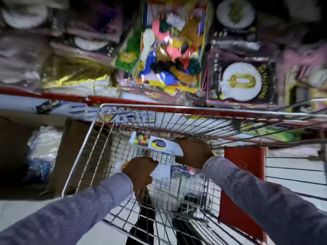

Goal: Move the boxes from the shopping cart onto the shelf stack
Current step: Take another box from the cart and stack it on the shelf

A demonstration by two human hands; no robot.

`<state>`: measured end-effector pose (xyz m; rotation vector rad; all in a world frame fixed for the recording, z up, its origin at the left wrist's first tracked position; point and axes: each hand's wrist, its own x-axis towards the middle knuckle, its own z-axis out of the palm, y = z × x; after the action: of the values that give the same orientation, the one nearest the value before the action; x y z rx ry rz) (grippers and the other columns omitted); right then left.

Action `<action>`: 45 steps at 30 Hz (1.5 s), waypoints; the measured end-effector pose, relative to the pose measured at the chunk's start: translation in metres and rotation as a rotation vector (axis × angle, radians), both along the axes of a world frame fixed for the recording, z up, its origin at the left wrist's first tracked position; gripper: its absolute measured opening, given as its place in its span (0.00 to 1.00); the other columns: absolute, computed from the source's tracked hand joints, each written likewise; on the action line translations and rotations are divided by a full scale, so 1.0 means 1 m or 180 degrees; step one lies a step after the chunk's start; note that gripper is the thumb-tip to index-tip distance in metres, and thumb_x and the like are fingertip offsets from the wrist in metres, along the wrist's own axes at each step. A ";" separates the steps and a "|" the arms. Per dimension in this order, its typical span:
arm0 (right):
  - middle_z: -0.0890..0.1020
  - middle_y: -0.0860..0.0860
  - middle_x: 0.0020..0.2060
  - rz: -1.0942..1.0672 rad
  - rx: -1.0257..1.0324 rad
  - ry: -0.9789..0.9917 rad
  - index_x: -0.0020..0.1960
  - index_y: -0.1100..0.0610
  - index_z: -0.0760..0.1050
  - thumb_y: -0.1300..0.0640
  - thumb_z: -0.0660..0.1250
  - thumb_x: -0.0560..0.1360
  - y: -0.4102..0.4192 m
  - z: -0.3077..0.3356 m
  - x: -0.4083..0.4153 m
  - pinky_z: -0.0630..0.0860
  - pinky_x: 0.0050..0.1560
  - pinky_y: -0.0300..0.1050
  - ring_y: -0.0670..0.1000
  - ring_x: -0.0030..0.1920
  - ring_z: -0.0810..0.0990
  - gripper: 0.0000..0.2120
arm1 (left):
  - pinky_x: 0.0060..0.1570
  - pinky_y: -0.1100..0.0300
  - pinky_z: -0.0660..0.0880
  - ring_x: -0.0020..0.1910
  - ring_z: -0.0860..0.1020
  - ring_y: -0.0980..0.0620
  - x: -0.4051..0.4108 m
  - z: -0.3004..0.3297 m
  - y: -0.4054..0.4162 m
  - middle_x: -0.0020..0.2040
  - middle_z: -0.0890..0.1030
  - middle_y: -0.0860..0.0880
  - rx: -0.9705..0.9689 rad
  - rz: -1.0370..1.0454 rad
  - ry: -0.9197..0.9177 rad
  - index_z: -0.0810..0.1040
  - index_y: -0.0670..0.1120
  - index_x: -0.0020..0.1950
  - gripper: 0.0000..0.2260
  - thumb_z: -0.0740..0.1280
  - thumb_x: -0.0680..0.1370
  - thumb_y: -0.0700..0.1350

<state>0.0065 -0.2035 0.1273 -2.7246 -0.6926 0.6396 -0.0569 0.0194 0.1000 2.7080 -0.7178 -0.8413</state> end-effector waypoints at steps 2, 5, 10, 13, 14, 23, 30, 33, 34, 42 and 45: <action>0.85 0.53 0.47 -0.0002 0.0048 0.0023 0.54 0.49 0.75 0.42 0.69 0.63 -0.002 0.048 0.008 0.77 0.42 0.46 0.58 0.48 0.84 0.22 | 0.40 0.51 0.82 0.44 0.84 0.40 0.005 0.039 0.005 0.47 0.86 0.42 -0.0140 0.0183 -0.0161 0.83 0.44 0.55 0.23 0.79 0.61 0.46; 0.85 0.54 0.47 0.0213 0.0107 -0.0305 0.53 0.51 0.76 0.43 0.71 0.66 -0.005 0.131 0.027 0.71 0.39 0.44 0.58 0.49 0.83 0.19 | 0.42 0.54 0.79 0.48 0.83 0.43 0.020 0.121 0.006 0.48 0.86 0.47 -0.0067 0.0246 -0.0710 0.82 0.49 0.55 0.20 0.73 0.64 0.50; 0.83 0.53 0.52 0.0357 0.0193 -0.0705 0.59 0.48 0.75 0.42 0.70 0.68 -0.008 0.254 0.049 0.71 0.43 0.42 0.57 0.54 0.81 0.23 | 0.33 0.60 0.75 0.41 0.82 0.53 0.031 0.243 0.005 0.42 0.86 0.54 -0.0167 0.0241 -0.1517 0.82 0.54 0.48 0.22 0.74 0.56 0.56; 0.82 0.55 0.57 0.0399 0.0208 -0.1049 0.64 0.50 0.75 0.43 0.70 0.69 -0.013 0.327 0.063 0.79 0.51 0.51 0.57 0.55 0.80 0.25 | 0.39 0.63 0.77 0.45 0.82 0.56 0.043 0.310 -0.001 0.47 0.87 0.57 -0.0254 0.0231 -0.1908 0.83 0.58 0.54 0.28 0.75 0.54 0.58; 0.80 0.56 0.59 0.0380 0.0120 -0.1170 0.65 0.52 0.74 0.44 0.70 0.71 -0.015 0.347 0.066 0.78 0.53 0.51 0.58 0.56 0.79 0.26 | 0.42 0.62 0.78 0.48 0.82 0.55 0.048 0.327 -0.004 0.49 0.86 0.57 -0.0225 0.0251 -0.1878 0.81 0.60 0.56 0.28 0.73 0.56 0.60; 0.79 0.57 0.58 0.0061 -0.0031 -0.1638 0.67 0.55 0.72 0.46 0.68 0.74 -0.042 0.443 0.111 0.73 0.55 0.48 0.58 0.58 0.76 0.25 | 0.46 0.60 0.75 0.50 0.82 0.52 0.093 0.425 -0.031 0.52 0.86 0.54 -0.0210 0.0348 -0.2258 0.80 0.59 0.59 0.29 0.73 0.58 0.62; 0.76 0.60 0.62 -0.0423 -0.0109 -0.1798 0.64 0.59 0.72 0.48 0.67 0.73 -0.065 0.467 0.161 0.73 0.64 0.56 0.61 0.64 0.73 0.23 | 0.49 0.64 0.74 0.53 0.81 0.54 0.111 0.458 -0.042 0.54 0.85 0.55 -0.0523 0.0447 -0.2358 0.81 0.58 0.59 0.27 0.76 0.59 0.57; 0.75 0.62 0.64 -0.0499 -0.0151 -0.1821 0.64 0.62 0.71 0.54 0.67 0.74 -0.065 0.471 0.181 0.72 0.65 0.58 0.63 0.65 0.73 0.21 | 0.51 0.62 0.75 0.55 0.80 0.52 0.117 0.467 -0.044 0.56 0.85 0.54 -0.0564 0.0409 -0.2348 0.82 0.56 0.59 0.26 0.77 0.61 0.55; 0.75 0.63 0.63 -0.0511 -0.0174 -0.1834 0.63 0.62 0.72 0.55 0.67 0.74 -0.063 0.471 0.188 0.72 0.65 0.58 0.63 0.65 0.73 0.20 | 0.52 0.61 0.75 0.56 0.79 0.52 0.120 0.469 -0.044 0.56 0.84 0.53 -0.0590 0.0384 -0.2335 0.82 0.56 0.60 0.25 0.77 0.62 0.55; 0.74 0.61 0.61 -0.0510 -0.0183 -0.2078 0.57 0.58 0.72 0.55 0.66 0.76 -0.050 0.459 0.228 0.74 0.61 0.56 0.61 0.63 0.73 0.12 | 0.52 0.62 0.78 0.54 0.80 0.59 0.138 0.475 -0.046 0.56 0.84 0.61 -0.0891 0.0291 -0.2135 0.78 0.69 0.57 0.24 0.74 0.62 0.60; 0.75 0.61 0.58 -0.0501 -0.0109 -0.2181 0.55 0.58 0.72 0.57 0.66 0.75 -0.045 0.455 0.238 0.75 0.59 0.56 0.62 0.62 0.73 0.10 | 0.54 0.63 0.78 0.56 0.80 0.58 0.144 0.472 -0.043 0.58 0.83 0.62 -0.0922 0.0308 -0.2122 0.78 0.70 0.58 0.24 0.74 0.62 0.62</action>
<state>0.2447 -0.2488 0.5819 -2.9803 -0.5843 -0.3484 0.0870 -0.0236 0.5721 2.7024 -0.7406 0.2071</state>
